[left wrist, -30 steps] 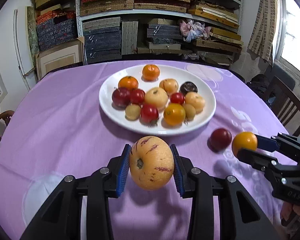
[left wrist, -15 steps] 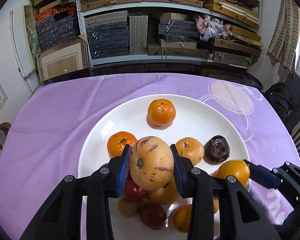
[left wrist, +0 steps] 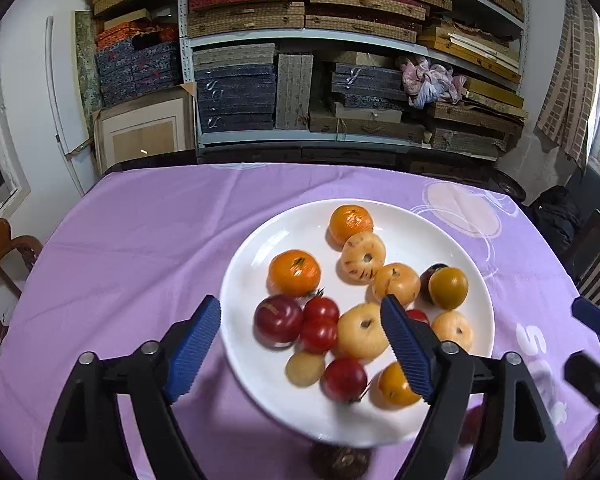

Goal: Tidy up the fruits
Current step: 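Lower both held fruits onto the white plate and open both tools, then move both open tools toward the dark brown fruit and the red plum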

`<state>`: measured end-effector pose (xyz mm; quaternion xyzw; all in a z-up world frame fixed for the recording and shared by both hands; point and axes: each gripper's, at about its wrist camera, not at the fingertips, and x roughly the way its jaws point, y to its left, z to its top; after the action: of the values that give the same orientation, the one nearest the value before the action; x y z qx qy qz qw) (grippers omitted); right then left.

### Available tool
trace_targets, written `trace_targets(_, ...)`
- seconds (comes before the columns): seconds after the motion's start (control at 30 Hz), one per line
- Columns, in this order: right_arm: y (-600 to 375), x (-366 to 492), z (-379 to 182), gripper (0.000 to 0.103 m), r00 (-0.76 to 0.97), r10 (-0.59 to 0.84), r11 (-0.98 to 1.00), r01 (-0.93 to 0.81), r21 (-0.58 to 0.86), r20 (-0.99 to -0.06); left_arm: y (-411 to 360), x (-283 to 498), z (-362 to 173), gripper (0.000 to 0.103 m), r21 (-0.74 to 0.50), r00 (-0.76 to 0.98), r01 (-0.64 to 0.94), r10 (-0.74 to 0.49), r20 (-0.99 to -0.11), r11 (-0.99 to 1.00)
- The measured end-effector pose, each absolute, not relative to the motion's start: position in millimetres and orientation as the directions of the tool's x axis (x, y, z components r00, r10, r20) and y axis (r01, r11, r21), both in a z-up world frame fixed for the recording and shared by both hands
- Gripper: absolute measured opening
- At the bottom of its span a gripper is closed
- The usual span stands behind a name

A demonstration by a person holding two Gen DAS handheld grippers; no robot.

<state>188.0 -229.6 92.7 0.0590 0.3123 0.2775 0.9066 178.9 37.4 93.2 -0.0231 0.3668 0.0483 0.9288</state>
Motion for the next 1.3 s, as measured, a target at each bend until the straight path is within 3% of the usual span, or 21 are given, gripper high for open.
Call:
trace_targets(0.27, -296.6, 132.2, 55.1, 0.099, 0.652, 0.594, 0.78, -0.325, 0.534, -0.471, 36.1, 104.2, 51.8, 0.087, 0.025, 0.712, -0.115, 0.1, -0.695, 0.993)
trace_targets(0.67, -300.7, 130.4, 47.3, 0.099, 0.687, 0.528, 0.837, -0.325, 0.439, -0.498, 3.6, 100.8, 27.8, 0.086, 0.128, 0.717, -0.122, 0.177, -0.675, 0.984)
trace_targets(1.3, -292.4, 130.6, 46.6, 0.099, 0.681, 0.526, 0.842, -0.336, 0.421, -0.51, 11.2, 104.3, 27.3, 0.087, 0.103, 0.702, -0.158, 0.185, -0.687, 0.982)
